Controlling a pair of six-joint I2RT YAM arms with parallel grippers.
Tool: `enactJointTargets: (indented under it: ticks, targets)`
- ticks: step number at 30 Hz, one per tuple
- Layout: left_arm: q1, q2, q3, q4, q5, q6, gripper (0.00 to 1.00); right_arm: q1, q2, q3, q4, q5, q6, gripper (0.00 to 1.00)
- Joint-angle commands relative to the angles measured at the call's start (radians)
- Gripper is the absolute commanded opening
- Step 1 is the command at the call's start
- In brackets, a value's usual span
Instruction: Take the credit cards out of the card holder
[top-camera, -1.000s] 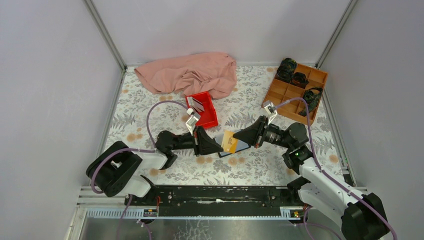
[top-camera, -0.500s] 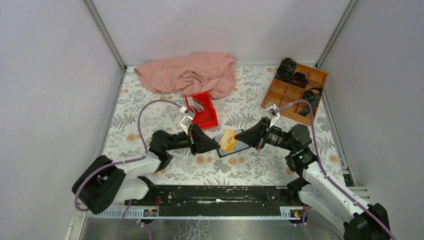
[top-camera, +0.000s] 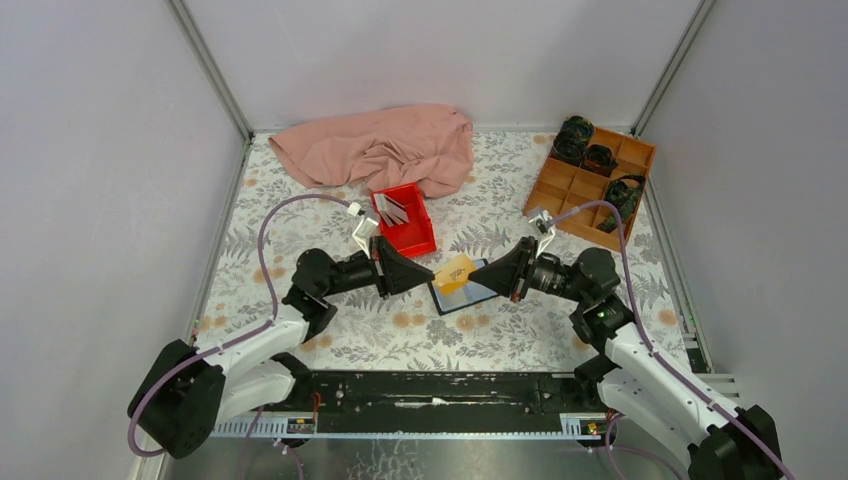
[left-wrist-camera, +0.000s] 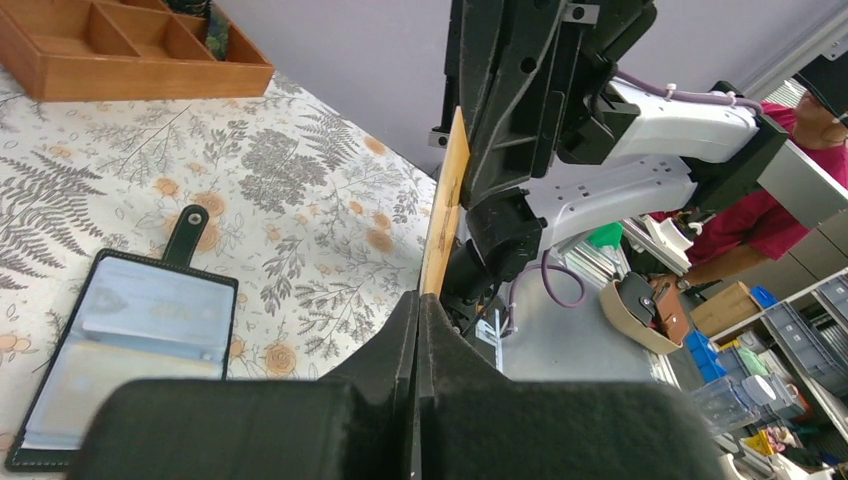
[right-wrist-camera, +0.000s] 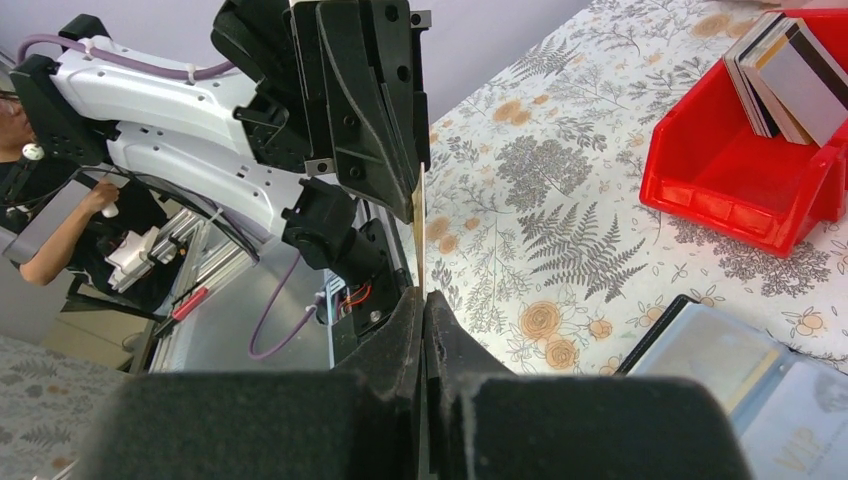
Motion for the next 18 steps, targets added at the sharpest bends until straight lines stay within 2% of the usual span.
enactJointTargets:
  ticks: [1, 10, 12, 14, 17, 18]
  targets:
    - [0.042, -0.022, 0.034, -0.080, -0.073, 0.041, 0.00, -0.012, 0.000, 0.018, -0.001, -0.009, -0.029, 0.00]
    - [0.060, -0.048, 0.055, -0.101, -0.109, 0.015, 0.01, -0.011, -0.006, 0.003, 0.004, -0.002, -0.021, 0.00]
    - [0.058, -0.039, 0.047, -0.080, -0.100, 0.004, 0.28, -0.011, -0.004, 0.004, 0.028, -0.001, -0.005, 0.00]
    - [0.058, -0.033, 0.015, -0.012, -0.098, -0.018, 0.47, -0.012, 0.009, 0.006, 0.057, -0.001, 0.013, 0.00]
    - [0.058, -0.041, -0.045, 0.100, -0.119, -0.050, 0.64, -0.012, 0.030, 0.009, 0.116, 0.000, 0.046, 0.00]
    - [0.058, -0.048, -0.064, 0.126, -0.129, -0.055, 0.65, -0.012, 0.037, 0.011, 0.130, -0.002, 0.059, 0.00]
